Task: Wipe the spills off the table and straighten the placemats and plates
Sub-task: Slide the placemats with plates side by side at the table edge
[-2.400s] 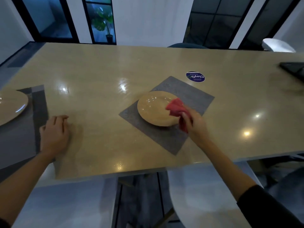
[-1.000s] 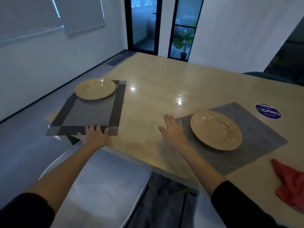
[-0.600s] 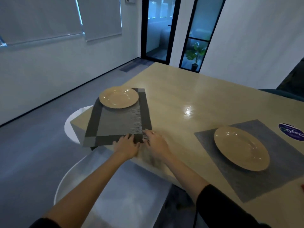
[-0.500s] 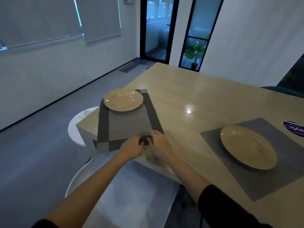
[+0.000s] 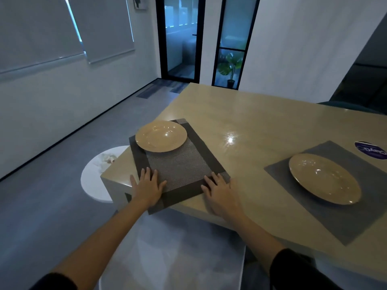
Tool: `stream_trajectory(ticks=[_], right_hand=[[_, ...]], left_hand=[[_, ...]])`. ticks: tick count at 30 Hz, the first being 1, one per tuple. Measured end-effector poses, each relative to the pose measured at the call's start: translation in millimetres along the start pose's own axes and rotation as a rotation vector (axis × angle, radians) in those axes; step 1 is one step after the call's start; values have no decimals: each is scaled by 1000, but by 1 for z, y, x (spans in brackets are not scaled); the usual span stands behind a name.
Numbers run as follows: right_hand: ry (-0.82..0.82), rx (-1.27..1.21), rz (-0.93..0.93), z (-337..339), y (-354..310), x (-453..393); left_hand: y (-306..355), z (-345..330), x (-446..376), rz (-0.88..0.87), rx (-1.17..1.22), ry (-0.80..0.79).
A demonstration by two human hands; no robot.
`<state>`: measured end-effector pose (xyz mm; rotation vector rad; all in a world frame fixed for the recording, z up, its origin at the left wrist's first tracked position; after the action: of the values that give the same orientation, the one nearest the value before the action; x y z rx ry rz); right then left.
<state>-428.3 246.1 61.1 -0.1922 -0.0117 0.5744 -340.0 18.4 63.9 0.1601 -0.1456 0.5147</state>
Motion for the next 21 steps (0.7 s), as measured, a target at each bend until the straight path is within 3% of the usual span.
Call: stream_trajectory(ticks=[9, 14, 21], right_hand=[[-27, 12, -223, 19, 4, -7], [-28, -2, -199, 23, -27, 0], [-101, 58, -205, 9, -24, 5]], left_hand=[[36, -8, 28, -106, -143, 85], [46, -14, 37, -125, -100, 110], [39, 1, 26, -173, 38, 272]])
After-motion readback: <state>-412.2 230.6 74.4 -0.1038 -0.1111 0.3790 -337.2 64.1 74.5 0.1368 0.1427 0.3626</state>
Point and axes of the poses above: each hand's wrist, its own x-axis away from the middle knuckle, its own z-axis out of the back of the hand, y = z × x, the point moved 5 cm from there along -x, towards the middle knuckle, and after that the axes turned 1 degree about x, right-handed, at the moved point
